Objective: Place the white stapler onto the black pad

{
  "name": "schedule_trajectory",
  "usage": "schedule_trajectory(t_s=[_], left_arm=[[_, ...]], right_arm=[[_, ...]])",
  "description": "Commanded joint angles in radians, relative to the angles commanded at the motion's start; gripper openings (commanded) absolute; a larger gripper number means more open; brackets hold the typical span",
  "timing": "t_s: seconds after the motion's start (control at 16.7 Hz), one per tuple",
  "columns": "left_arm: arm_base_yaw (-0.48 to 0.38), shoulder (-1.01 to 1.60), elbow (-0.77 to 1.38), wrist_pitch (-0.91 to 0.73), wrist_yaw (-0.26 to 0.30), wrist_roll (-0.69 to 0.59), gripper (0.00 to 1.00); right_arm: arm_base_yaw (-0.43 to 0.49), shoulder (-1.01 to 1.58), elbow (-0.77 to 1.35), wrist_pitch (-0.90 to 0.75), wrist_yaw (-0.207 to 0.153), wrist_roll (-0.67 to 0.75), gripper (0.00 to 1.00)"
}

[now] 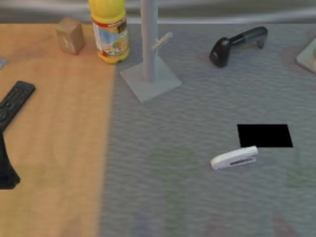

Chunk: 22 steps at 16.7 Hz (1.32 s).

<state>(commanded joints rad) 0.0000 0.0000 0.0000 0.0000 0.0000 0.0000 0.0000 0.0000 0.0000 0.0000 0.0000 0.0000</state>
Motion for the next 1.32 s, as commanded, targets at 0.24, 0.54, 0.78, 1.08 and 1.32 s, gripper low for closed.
schedule_trajectory(t_s=[0.24,0.54,0.78,1.08,1.32], left_arm=[[0.0,0.0,0.0,0.0,0.0,0.0,1.0],[0.0,0.0,0.0,0.0,0.0,0.0,1.0],[0.0,0.0,0.0,0.0,0.0,0.0,1.0],[0.0,0.0,0.0,0.0,0.0,0.0,1.0],[0.0,0.0,0.0,0.0,0.0,0.0,1.0]], right_arm=[[0.013,0.031,0.03,-0.024,-0.002,-0.027,1.0],[0.095,0.294,0.277,-0.201,-0.006,-0.226,1.0],[0.188,0.685,0.573,-0.422,-0.004,-0.47,1.0],[0.316,1.238,0.957,-0.729,0.0,-0.799,1.0],[0.408,1.594,1.233,-0.943,0.001,-1.031,1.0]])
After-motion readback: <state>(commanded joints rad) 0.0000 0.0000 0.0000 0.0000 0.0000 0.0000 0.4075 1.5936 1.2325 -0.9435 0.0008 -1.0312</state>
